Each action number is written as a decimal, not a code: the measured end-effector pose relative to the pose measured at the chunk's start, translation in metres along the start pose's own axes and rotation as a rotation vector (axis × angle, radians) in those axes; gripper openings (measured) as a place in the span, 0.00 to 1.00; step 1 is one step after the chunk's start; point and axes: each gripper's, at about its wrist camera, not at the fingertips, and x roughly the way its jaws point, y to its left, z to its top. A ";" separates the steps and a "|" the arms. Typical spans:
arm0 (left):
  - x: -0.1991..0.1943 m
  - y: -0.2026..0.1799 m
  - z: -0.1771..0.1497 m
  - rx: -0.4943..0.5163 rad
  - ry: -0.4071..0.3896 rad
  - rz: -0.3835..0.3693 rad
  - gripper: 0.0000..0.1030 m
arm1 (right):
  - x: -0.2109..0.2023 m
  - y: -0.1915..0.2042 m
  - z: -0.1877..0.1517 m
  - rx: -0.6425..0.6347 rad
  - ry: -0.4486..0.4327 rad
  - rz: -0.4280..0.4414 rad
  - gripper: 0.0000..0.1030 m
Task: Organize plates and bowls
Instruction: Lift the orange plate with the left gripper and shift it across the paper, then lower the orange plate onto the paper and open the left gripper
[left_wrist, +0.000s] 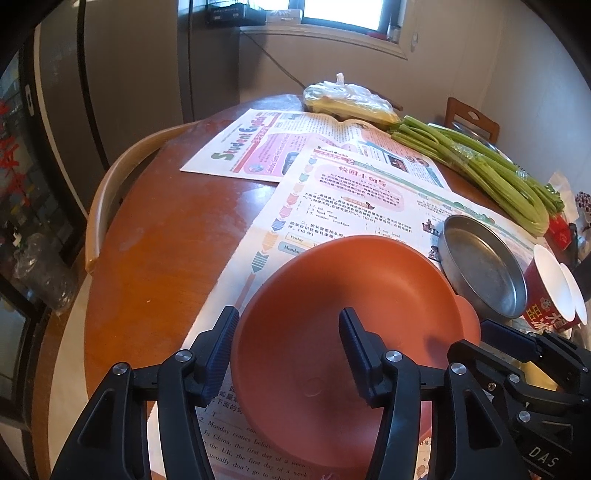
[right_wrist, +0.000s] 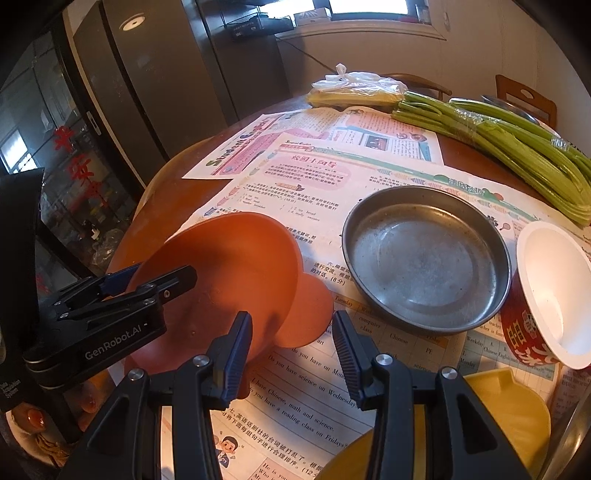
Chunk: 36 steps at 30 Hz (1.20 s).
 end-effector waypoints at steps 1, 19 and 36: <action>-0.003 0.000 0.000 0.001 -0.006 0.000 0.57 | -0.001 0.001 0.000 -0.002 -0.005 0.000 0.45; -0.051 0.004 -0.001 -0.027 -0.098 0.006 0.60 | -0.033 -0.001 -0.004 0.006 -0.070 0.008 0.45; -0.093 -0.037 -0.019 0.035 -0.114 -0.081 0.60 | -0.097 -0.027 -0.019 0.043 -0.161 -0.008 0.45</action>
